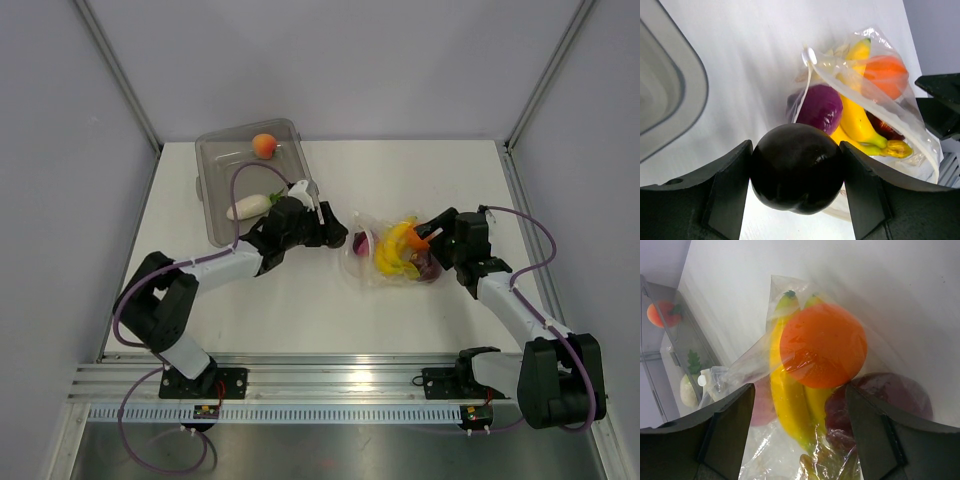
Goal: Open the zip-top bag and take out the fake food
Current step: Pick up the fake fruit from the zipper food storage bag, then place the fake fruit in the bin.
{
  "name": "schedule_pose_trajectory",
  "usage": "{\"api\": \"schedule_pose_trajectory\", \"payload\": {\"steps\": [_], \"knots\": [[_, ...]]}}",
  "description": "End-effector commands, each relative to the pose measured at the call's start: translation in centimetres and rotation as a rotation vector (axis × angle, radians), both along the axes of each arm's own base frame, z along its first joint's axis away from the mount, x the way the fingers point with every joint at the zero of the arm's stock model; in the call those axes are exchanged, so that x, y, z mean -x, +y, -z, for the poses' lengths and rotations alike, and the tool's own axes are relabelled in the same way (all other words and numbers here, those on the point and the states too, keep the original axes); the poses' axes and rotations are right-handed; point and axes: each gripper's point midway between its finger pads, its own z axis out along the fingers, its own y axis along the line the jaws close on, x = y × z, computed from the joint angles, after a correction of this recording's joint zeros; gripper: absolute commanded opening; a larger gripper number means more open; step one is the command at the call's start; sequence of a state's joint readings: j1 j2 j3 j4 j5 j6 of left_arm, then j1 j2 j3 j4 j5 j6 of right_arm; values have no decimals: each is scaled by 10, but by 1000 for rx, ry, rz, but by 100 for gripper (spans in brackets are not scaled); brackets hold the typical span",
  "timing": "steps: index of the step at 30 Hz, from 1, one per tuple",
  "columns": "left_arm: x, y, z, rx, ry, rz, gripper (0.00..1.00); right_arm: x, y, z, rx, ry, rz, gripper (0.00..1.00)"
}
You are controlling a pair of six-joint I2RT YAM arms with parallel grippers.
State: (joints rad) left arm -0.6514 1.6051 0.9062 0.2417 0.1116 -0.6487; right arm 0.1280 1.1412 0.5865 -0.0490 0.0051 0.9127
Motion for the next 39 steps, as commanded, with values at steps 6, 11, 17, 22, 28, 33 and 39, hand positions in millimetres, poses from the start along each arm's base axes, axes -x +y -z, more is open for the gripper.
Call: {"api": "schedule_pose_trajectory", "payload": {"steps": [6, 11, 17, 22, 28, 33, 39], "knots": [[-33, 35, -72, 140, -178, -131, 56, -4, 4, -17, -16, -65, -27, 80], [-52, 71, -78, 179, -193, -263, 56, -4, 5, -16, -18, -62, -35, 80], [-74, 124, -77, 173, -195, -476, 57, -3, 6, -17, -25, -63, -38, 80], [-85, 158, -60, 128, -187, -598, 62, -2, 8, -19, -33, -68, -44, 80], [-92, 175, -38, 83, -156, -644, 77, -1, 9, -18, -40, -65, -46, 80], [-90, 179, -33, 46, -141, -651, 92, -1, 9, -18, -38, -66, -47, 83], [-84, 199, -21, -32, -50, -763, 99, -1, 8, -19, -37, -67, -47, 85]]}}
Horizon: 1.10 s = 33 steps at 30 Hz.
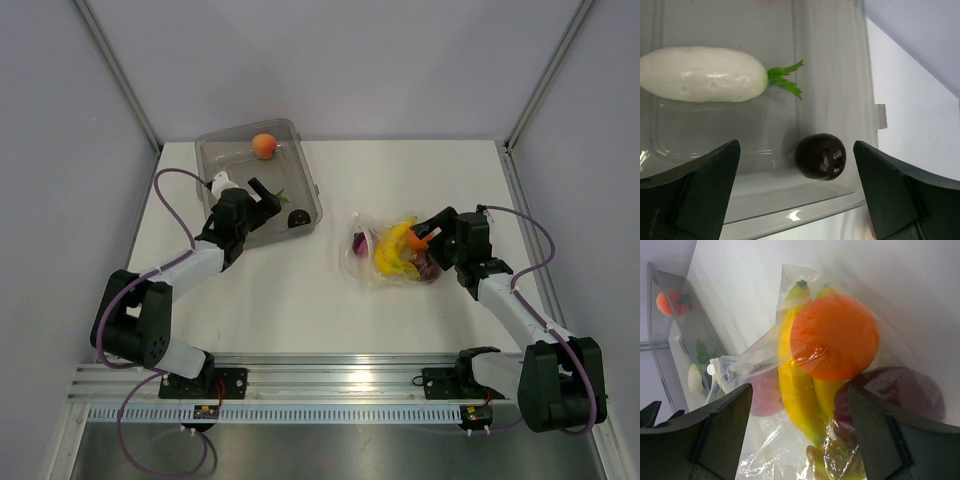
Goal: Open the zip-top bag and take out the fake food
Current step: Place the fake fruit in the bin.
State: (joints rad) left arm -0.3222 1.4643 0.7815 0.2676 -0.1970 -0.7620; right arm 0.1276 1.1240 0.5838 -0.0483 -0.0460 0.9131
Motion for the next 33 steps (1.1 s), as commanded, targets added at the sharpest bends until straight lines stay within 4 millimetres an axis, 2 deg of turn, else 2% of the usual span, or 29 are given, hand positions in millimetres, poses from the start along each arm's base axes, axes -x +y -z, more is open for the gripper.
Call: {"api": "schedule_pose_trajectory", "payload": {"steps": [1, 2, 4, 7, 10, 15, 17, 19, 20, 21, 22, 24, 27, 28, 33], "knots": [[-9, 21, -17, -20, 15, -137, 99, -4, 0, -13, -7, -57, -4, 85], [-4, 29, -10, -45, 58, -173, 99, -4, 0, -14, -6, -61, -2, 85], [-3, 31, -12, -49, 59, -184, 99, -4, -1, -14, -3, -63, 0, 85], [0, 32, -13, -17, 37, -201, 99, -4, -1, -15, -5, -64, 0, 86], [3, 26, -24, 15, -35, -160, 99, -4, 0, -15, -6, -62, -5, 86], [15, -10, -38, 52, -120, 41, 97, -5, 0, -17, 7, -70, -17, 85], [21, -31, -49, 72, -171, 130, 99, -5, 0, -17, 10, -70, -21, 85], [24, -52, -58, 44, -181, 202, 99, -5, 1, -17, 11, -72, -24, 86], [29, -57, -52, -3, -143, 225, 99, -5, 1, -17, 10, -71, -29, 86], [27, -66, -64, -21, -158, 244, 99, -4, 2, -17, 10, -72, -30, 86], [35, -80, -61, -48, -140, 284, 99, -4, 2, -17, 10, -72, -34, 86], [40, -92, -65, -87, -159, 317, 99, -4, 2, -16, 15, -70, -37, 85], [50, -120, -73, -94, -185, 406, 99, -5, 3, -15, 15, -66, -42, 86], [53, -128, -74, -92, -183, 442, 99, -9, 3, -21, 13, -96, -43, 86], [62, -156, -68, -137, -115, 541, 99, -9, 3, -22, 13, -101, -47, 86]]}}
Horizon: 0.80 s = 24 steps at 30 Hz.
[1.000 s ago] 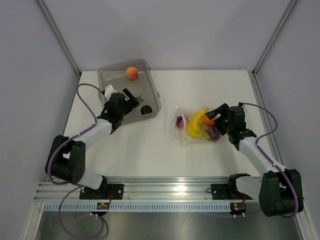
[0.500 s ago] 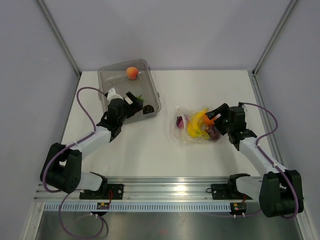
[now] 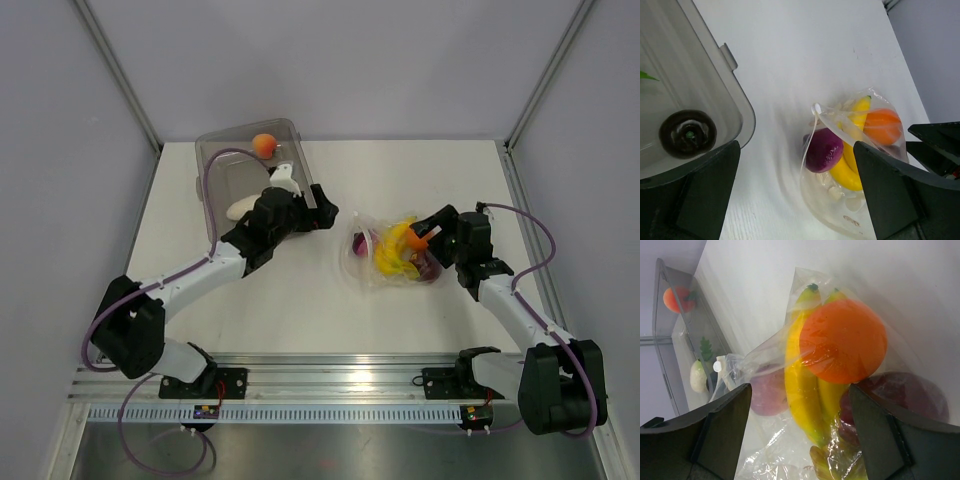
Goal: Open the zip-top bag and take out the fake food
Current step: Place the fake fruit in the bin, then pick up the fake vegetable from the zipper food storage bag.
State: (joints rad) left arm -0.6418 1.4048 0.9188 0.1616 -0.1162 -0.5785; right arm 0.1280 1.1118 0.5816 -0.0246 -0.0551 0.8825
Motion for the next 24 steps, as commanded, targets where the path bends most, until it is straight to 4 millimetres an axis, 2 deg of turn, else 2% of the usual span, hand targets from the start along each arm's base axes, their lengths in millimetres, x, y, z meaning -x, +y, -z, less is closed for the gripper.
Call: {"api": "schedule_pose_trajectory", "payload": {"steps": [1, 8, 12, 18, 24], "knots": [[7, -21, 0, -70, 38, 95, 99, -7, 3, -16, -4, -68, -25, 86], [29, -37, 19, -104, 86, 176, 98, -7, 1, -21, 4, -73, -22, 86], [41, -42, 40, -182, 135, 243, 98, -5, 0, -22, 6, -82, -13, 86], [52, -50, 53, -235, 143, 293, 97, -6, 0, -19, 4, -69, -14, 86], [66, -80, 59, -232, 118, 437, 90, -7, 1, -16, 7, -64, -18, 86]]}}
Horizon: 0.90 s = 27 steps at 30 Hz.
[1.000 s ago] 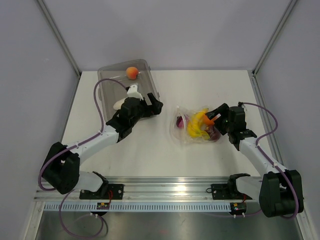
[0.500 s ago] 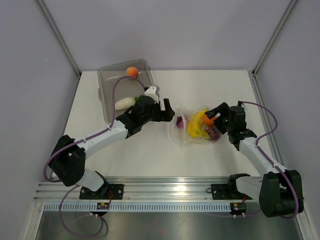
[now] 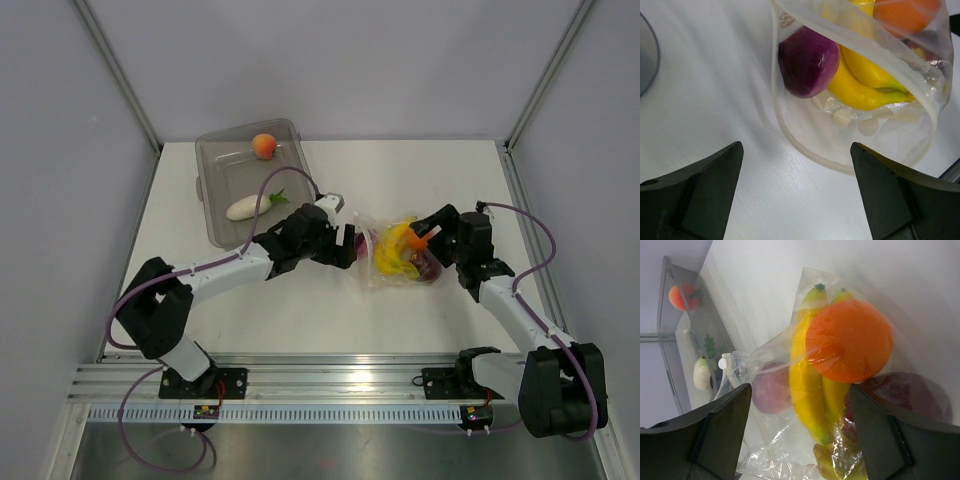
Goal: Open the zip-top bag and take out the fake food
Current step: Pick up the fake vegetable from the zipper food storage bag.
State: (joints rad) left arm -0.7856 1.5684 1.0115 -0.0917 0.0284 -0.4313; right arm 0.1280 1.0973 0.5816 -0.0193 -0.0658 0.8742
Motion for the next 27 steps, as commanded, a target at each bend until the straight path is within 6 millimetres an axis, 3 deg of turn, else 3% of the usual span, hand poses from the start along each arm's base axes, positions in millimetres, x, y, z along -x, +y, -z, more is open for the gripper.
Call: {"api": "schedule_pose_trajectory", "payload": {"steps": [1, 7, 22, 27], "knots": [[-1, -29, -20, 30, -88, 115, 89, -7, -1, -11, 6, -46, -5, 86], [-5, -42, -15, -95, -205, 140, 88, -8, 1, -10, 4, -48, -18, 86], [-29, -62, -24, -130, -445, 182, 86, -9, 5, -6, -3, -43, -37, 86], [-33, -70, -13, -161, -462, 204, 86, -12, 5, -3, 5, -35, -43, 86]]}}
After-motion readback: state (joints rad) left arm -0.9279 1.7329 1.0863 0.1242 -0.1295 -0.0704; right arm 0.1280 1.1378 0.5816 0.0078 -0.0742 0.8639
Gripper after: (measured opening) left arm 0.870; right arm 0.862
